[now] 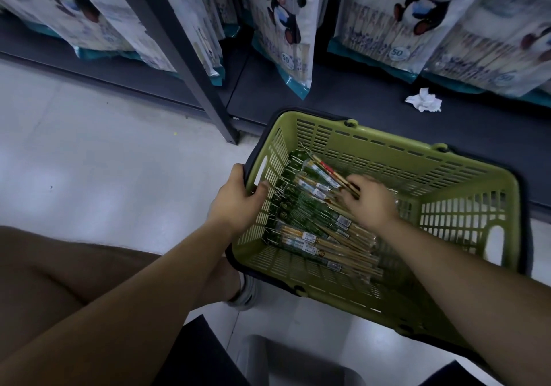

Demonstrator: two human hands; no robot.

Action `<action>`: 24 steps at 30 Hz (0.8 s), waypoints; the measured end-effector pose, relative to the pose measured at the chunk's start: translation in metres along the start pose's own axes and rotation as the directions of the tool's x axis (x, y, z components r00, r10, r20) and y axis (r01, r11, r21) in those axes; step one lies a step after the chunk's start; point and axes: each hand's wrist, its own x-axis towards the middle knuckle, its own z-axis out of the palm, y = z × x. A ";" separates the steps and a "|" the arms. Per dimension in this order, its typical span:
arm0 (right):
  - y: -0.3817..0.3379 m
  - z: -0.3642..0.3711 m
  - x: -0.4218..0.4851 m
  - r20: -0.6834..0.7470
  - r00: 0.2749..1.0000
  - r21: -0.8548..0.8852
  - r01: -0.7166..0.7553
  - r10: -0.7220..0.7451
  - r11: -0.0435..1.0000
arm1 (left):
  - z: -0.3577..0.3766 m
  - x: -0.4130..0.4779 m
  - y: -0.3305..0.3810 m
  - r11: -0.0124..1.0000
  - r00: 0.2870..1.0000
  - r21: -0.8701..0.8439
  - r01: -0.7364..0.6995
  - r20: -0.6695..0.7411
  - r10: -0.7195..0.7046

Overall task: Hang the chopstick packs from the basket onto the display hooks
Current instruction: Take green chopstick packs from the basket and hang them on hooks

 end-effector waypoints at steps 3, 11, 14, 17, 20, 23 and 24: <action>-0.012 -0.024 -0.010 -0.033 0.999 0.101 0.014 -0.011 0.995 | -0.004 0.000 0.003 0.999 0.999 0.043 -0.002 0.046 0.000; -0.097 -0.052 -0.035 0.044 0.999 0.588 -0.007 -0.024 0.809 | 0.015 -0.028 0.049 0.958 0.963 -0.092 -0.270 -0.032 0.268; -0.121 -0.049 -0.044 0.071 0.984 0.552 0.099 -0.165 0.828 | 0.031 -0.036 0.062 0.807 0.975 -0.587 0.062 0.208 0.076; -0.127 -0.042 -0.049 0.065 0.965 0.267 0.229 -0.255 0.936 | 0.036 -0.036 0.061 0.663 0.966 -0.719 0.209 0.257 -0.026; -0.117 -0.040 -0.047 0.056 0.941 0.053 0.330 -0.333 0.943 | 0.030 -0.031 0.056 0.610 0.968 -0.760 0.225 0.244 -0.052; -0.109 -0.040 -0.041 0.025 0.962 0.149 0.266 -0.272 0.952 | 0.017 -0.023 0.051 0.730 0.986 -0.666 0.153 0.147 -0.072; -0.105 -0.038 -0.038 0.031 0.976 0.234 0.203 -0.216 0.951 | 0.012 -0.020 0.050 0.747 0.989 -0.650 0.141 0.128 -0.075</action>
